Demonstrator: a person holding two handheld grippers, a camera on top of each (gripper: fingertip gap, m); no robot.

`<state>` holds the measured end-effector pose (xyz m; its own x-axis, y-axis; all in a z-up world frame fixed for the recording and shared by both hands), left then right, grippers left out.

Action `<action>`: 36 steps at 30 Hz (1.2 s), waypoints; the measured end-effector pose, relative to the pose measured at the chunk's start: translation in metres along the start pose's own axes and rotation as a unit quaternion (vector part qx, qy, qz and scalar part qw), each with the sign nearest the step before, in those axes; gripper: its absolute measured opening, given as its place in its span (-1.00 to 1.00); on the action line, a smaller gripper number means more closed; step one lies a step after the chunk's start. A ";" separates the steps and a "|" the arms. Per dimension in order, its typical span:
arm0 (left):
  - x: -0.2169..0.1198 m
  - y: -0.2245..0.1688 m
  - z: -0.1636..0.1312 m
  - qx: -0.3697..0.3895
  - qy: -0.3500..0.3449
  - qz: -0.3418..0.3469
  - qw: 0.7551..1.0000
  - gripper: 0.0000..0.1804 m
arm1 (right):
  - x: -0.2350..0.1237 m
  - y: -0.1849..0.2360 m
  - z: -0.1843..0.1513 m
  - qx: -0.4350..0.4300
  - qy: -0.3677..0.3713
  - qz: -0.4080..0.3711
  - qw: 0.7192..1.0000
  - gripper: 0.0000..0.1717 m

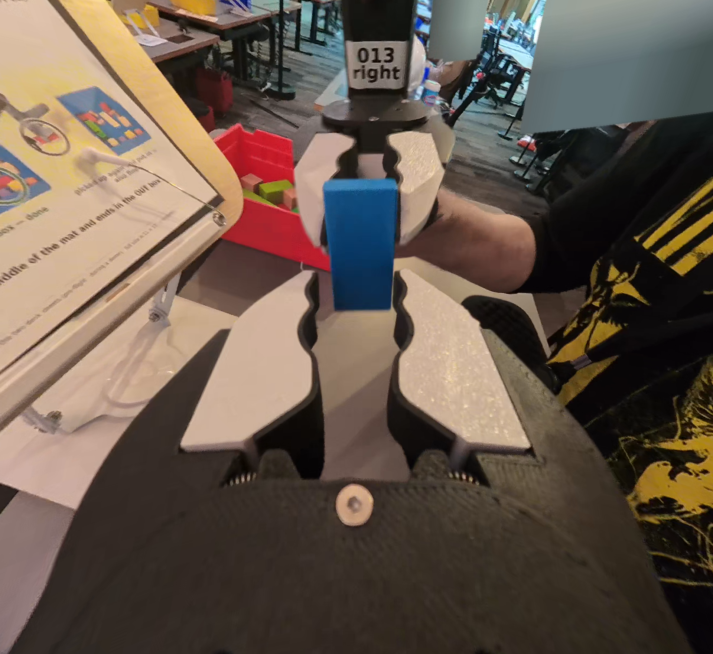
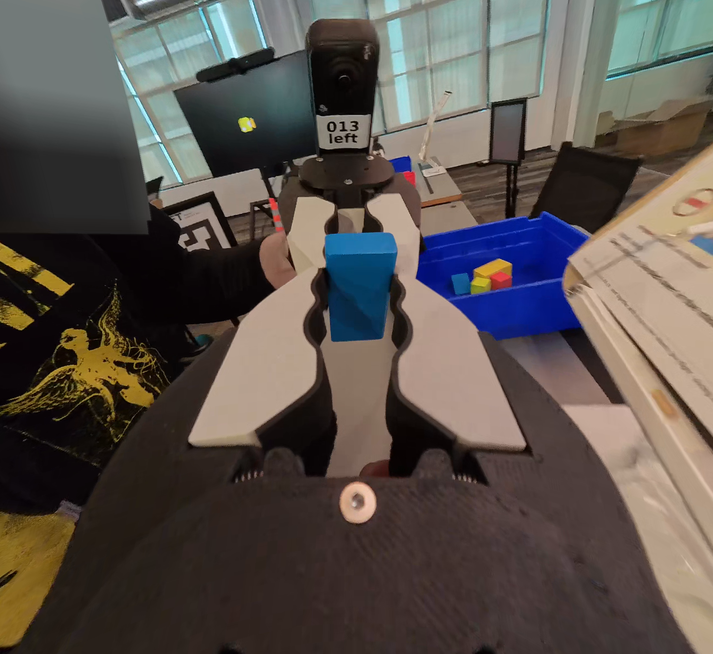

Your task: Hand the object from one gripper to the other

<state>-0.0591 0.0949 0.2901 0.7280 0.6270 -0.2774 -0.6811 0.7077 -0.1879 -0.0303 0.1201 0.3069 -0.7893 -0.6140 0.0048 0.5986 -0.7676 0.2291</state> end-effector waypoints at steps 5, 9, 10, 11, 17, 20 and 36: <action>-0.020 0.016 -0.001 0.002 0.000 0.041 0.999 -0.70 | -0.125 -0.038 -0.002 0.021 0.085 -0.196 0.977 -0.66; -0.030 0.024 -0.020 -0.013 0.020 0.059 0.998 -0.80 | -0.241 -0.081 -0.059 0.106 0.218 -0.351 0.905 -0.66; -0.032 0.024 -0.022 -0.020 0.016 0.058 0.998 -0.80 | -0.262 -0.088 -0.079 0.133 0.254 -0.372 0.883 -0.66; -0.033 0.025 -0.024 -0.027 0.015 0.058 0.998 -0.80 | -0.277 -0.093 -0.100 0.160 0.290 -0.383 0.862 -0.66; -0.028 0.032 -0.028 -0.042 0.017 0.063 0.997 -0.80 | -0.302 -0.118 -0.185 0.245 0.390 -0.404 0.790 -0.66; -0.027 0.035 -0.032 -0.041 0.034 0.071 0.996 -0.80 | -0.305 -0.126 -0.204 0.264 0.420 -0.419 0.761 -0.66; -0.091 0.091 -0.080 -0.083 0.094 0.194 0.973 -0.75 | -0.310 -0.133 -0.225 0.250 0.491 -0.428 0.716 -0.58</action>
<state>-0.1935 0.0763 0.2228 0.3975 0.7541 -0.5228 -0.9162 0.3576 -0.1809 0.1658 0.3715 0.0557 -0.2124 0.0216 -0.9769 -0.3657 -0.9289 0.0590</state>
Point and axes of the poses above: each gripper's, where its closed fingertips meet, x out along the fingers, z out of its top, y = z × x across the jaws, the point moved 2 cm from there along -x, back along the fingers, and after that the axes turned 5 degrees about z, right-handed, at the moved point
